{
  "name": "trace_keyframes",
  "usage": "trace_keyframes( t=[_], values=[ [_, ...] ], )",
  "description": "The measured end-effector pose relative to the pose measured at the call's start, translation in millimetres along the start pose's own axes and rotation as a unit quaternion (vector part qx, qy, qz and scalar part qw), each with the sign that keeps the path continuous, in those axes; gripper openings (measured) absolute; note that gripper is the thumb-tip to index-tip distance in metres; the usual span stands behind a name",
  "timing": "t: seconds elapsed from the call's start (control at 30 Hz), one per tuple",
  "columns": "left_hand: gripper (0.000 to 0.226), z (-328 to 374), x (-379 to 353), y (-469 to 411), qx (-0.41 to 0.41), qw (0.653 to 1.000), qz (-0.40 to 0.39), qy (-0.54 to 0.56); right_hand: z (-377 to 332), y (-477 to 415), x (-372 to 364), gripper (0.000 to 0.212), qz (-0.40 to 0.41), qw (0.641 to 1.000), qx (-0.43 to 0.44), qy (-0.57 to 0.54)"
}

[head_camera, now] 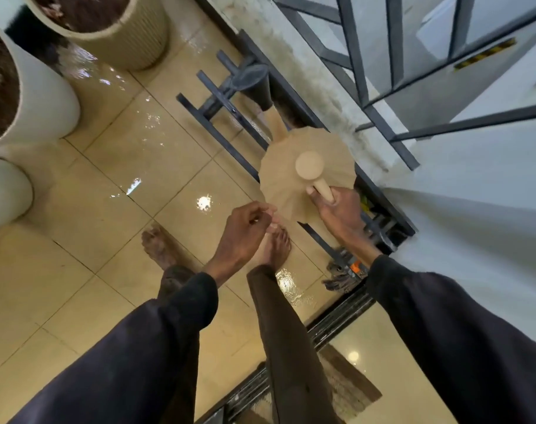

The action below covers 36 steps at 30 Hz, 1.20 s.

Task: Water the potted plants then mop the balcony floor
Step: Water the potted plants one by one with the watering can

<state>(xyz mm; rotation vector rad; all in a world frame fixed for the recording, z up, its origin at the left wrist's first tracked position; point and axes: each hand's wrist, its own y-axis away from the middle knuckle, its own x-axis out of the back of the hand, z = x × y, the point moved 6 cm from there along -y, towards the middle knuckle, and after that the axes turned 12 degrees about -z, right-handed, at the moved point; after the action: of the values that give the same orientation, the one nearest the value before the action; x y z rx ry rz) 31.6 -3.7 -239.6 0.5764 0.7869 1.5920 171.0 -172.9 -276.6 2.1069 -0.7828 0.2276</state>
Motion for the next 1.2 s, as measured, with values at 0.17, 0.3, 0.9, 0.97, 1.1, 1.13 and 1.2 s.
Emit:
trace_keyframes(
  t=[0.17,0.3,0.9,0.97,1.1,1.13,1.2],
  values=[
    [0.023,-11.8,47.3,15.6,-0.008,1.0,0.026,-0.006,-30.5,-0.6,-18.6,0.036,0.057,0.998,0.01,-0.023],
    [0.023,-22.9,85.0,22.0,-0.002,0.999,0.039,0.022,-69.7,23.4,-34.4,0.025,0.043,0.998,0.041,-0.028],
    [0.06,4.9,248.2,18.0,0.036,0.928,-0.016,0.37,-294.7,55.0,-98.3,0.05,-0.039,0.997,-0.029,-0.062],
    [0.054,14.6,261.8,12.3,0.018,0.917,-0.033,0.397,-317.7,45.4,-102.5,0.067,-0.065,0.994,-0.008,-0.089],
    [0.051,26.0,273.0,5.5,0.003,0.894,-0.027,0.447,-355.5,17.7,-92.0,0.064,-0.064,0.994,0.046,-0.082],
    [0.052,26.9,274.8,2.1,-0.002,0.888,-0.019,0.46,-364.5,10.6,-89.0,0.055,-0.068,0.993,0.063,-0.067],
    [0.052,30.3,273.6,-5.1,-0.01,0.875,-0.008,0.484,-379.4,-3.0,-83.8,0.046,-0.079,0.992,0.091,-0.029]
  ],
)
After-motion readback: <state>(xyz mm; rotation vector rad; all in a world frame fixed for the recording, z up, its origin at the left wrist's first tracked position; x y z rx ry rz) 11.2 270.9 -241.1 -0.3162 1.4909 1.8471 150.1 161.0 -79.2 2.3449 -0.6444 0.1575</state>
